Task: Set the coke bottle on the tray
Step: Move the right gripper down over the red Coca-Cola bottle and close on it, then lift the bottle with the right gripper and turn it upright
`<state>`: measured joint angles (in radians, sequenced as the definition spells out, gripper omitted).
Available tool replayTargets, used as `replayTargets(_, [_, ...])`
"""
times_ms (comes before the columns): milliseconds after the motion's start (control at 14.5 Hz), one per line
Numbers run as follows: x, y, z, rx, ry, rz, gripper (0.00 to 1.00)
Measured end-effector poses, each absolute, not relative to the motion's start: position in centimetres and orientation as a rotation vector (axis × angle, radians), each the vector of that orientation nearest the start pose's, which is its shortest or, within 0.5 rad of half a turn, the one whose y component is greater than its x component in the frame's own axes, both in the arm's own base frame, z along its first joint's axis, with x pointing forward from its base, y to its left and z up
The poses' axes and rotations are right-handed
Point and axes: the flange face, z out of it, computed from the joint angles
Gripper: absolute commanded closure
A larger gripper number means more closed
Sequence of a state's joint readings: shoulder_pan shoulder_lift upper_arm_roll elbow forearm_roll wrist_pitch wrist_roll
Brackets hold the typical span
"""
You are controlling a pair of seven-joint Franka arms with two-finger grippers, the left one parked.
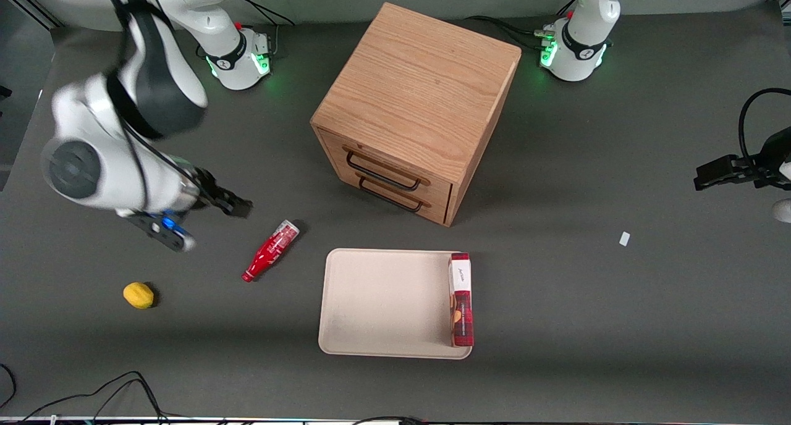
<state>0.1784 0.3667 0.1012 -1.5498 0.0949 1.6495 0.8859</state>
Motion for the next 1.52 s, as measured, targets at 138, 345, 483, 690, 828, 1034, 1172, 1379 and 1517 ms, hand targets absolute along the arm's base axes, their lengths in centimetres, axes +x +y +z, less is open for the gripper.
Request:
replayTargets(138, [62.0, 17.7, 36.4, -2.991, 1.030, 0.452, 0.00])
replayTargets(345, [61.9, 17.1, 29.5, -2.993, 1.081, 0.347, 0.00])
replayTargets(483, [61.3, 17.0, 26.4, -2.978, 1.094, 0.297, 0.00])
replayTargets(690, [61.2, 17.0, 24.2, -2.958, 1.105, 0.253, 0.00])
replayTargets(828, [61.4, 16.9, 23.0, -2.945, 1.108, 0.224, 0.00])
replayTargets(1034, [61.6, 16.8, 20.9, -2.939, 1.110, 0.195, 0.00])
replayTargets(1172, [61.7, 16.5, 19.8, -2.937, 1.115, 0.190, 0.00])
replayTargets(1379, [61.5, 16.3, 18.8, -2.934, 1.120, 0.182, 0.00])
replayTargets(1517, [61.3, 16.2, 18.1, -2.938, 1.114, 0.169, 0.63])
